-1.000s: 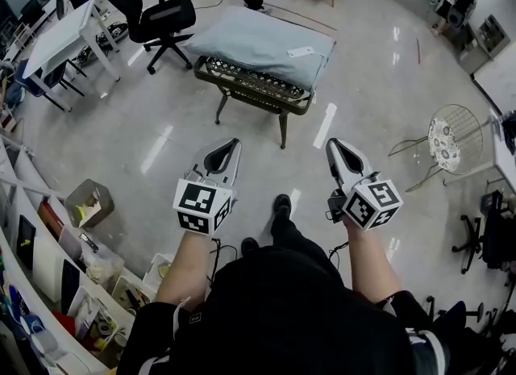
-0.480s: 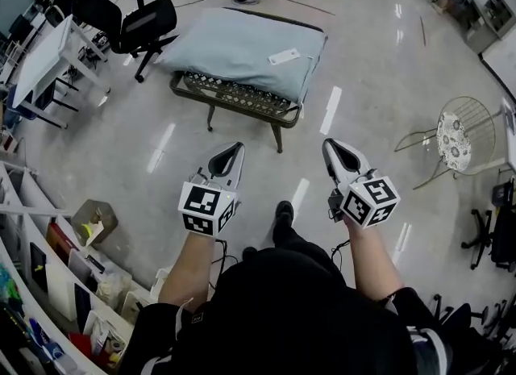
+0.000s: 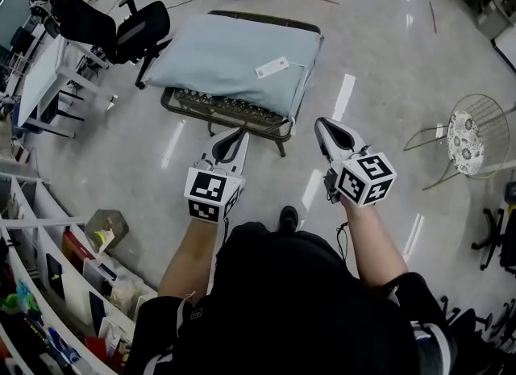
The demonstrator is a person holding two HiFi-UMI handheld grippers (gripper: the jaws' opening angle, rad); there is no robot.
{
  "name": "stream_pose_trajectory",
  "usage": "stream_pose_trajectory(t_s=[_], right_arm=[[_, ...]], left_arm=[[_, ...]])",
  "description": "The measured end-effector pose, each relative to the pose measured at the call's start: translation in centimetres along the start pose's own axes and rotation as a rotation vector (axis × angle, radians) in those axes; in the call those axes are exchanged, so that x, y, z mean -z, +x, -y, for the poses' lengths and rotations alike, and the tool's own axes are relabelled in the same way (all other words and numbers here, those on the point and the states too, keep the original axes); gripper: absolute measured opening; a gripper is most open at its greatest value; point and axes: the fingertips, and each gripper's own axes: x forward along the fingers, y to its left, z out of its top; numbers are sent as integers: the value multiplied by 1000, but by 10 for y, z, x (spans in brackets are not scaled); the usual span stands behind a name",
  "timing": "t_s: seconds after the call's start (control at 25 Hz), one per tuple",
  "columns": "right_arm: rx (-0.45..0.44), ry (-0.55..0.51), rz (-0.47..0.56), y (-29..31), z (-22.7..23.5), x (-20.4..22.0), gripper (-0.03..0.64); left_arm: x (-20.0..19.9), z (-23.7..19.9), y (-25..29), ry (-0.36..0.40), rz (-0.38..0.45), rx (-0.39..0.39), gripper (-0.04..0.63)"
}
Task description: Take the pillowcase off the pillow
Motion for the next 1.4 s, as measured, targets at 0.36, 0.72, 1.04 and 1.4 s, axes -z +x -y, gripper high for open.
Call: stream_pose_trajectory(t_s=[0.36, 0.72, 1.04, 1.4], right_arm=[[59, 20, -72, 45, 47, 16, 11], [245, 37, -255, 119, 119, 66, 11], [381, 35, -409, 161, 146, 112, 12], [361, -23, -626, 158, 176, 177, 92]], left_arm=[[23, -34, 70, -28, -83, 38, 109], [65, -104, 167, 44, -220, 157, 150], [115, -125, 237, 134, -383, 349, 175], [168, -129, 266, 421, -523, 331, 183]])
